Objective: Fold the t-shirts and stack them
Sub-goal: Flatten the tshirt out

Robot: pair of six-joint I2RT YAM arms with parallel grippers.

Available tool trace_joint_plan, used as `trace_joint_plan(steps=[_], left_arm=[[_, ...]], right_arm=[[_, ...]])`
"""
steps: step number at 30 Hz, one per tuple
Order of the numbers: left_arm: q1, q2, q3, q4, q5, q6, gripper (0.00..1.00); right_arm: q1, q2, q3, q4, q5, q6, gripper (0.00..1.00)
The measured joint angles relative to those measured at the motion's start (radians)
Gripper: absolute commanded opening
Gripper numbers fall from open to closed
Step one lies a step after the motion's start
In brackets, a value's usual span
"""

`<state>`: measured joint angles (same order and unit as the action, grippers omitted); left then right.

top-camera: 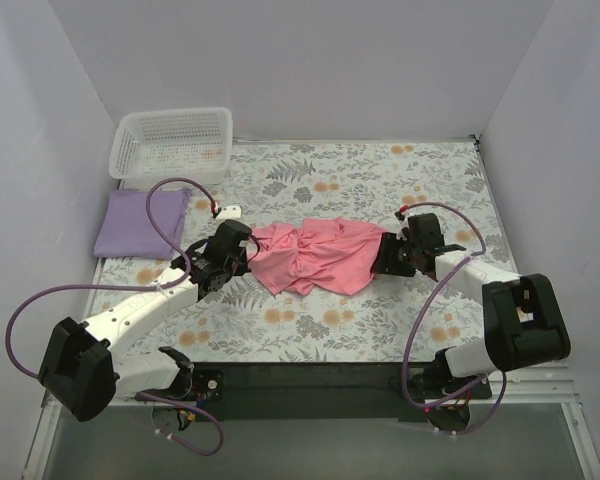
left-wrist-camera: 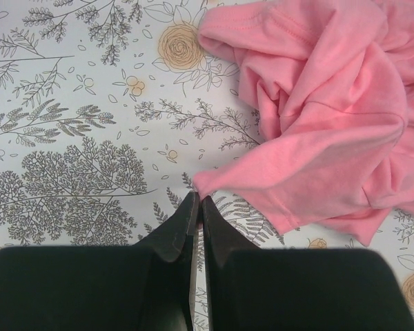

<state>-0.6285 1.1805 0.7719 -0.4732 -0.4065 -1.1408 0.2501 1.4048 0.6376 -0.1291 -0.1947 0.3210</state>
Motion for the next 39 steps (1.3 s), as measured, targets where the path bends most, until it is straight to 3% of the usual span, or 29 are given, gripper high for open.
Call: trace_joint_plan(steps=[5, 7, 10, 11, 16, 22, 24, 26, 28, 32, 35, 39], left_arm=[[0.001, -0.001, -0.002, 0.005, 0.007, 0.000, 0.00], [0.012, -0.001, -0.003, 0.011, 0.027, 0.000, 0.00], [0.066, 0.008, 0.000, 0.024, 0.069, 0.005, 0.00], [0.104, 0.023, 0.011, 0.021, 0.088, 0.008, 0.00], [0.270, 0.148, 0.208, -0.019, 0.151, 0.014, 0.00], [0.381, 0.334, 0.699, -0.068, 0.190, 0.013, 0.00], [0.398, 0.378, 0.877, -0.072, 0.190, 0.015, 0.00], [0.404, 0.362, 0.938, -0.068, 0.185, 0.021, 0.00], [0.404, 0.315, 0.938, -0.067, 0.185, 0.026, 0.00], [0.403, 0.120, 0.780, -0.033, 0.220, 0.035, 0.00], [0.404, -0.071, 0.577, 0.009, 0.262, 0.037, 0.00], [0.404, -0.289, 0.299, 0.043, 0.303, 0.030, 0.00]], right_arm=[[-0.001, 0.056, 0.002, 0.110, -0.054, 0.025, 0.52], [-0.001, 0.085, 0.012, 0.147, -0.072, 0.028, 0.42], [-0.001, 0.130, 0.036, 0.164, -0.085, 0.030, 0.17], [-0.001, 0.146, 0.047, 0.164, -0.091, 0.028, 0.02], [-0.008, 0.176, 0.229, -0.025, -0.007, -0.026, 0.01], [-0.072, 0.156, 0.705, -0.166, 0.158, -0.090, 0.01], [-0.086, 0.112, 0.801, -0.185, 0.205, -0.110, 0.01], [-0.093, 0.024, 0.829, -0.192, 0.252, -0.124, 0.01], [-0.093, -0.068, 0.812, -0.211, 0.276, -0.132, 0.06], [-0.091, -0.283, 0.643, -0.231, 0.290, -0.129, 0.40], [-0.093, -0.408, 0.480, -0.259, 0.285, -0.107, 0.57], [-0.093, -0.534, 0.277, -0.304, 0.241, -0.081, 0.63]])
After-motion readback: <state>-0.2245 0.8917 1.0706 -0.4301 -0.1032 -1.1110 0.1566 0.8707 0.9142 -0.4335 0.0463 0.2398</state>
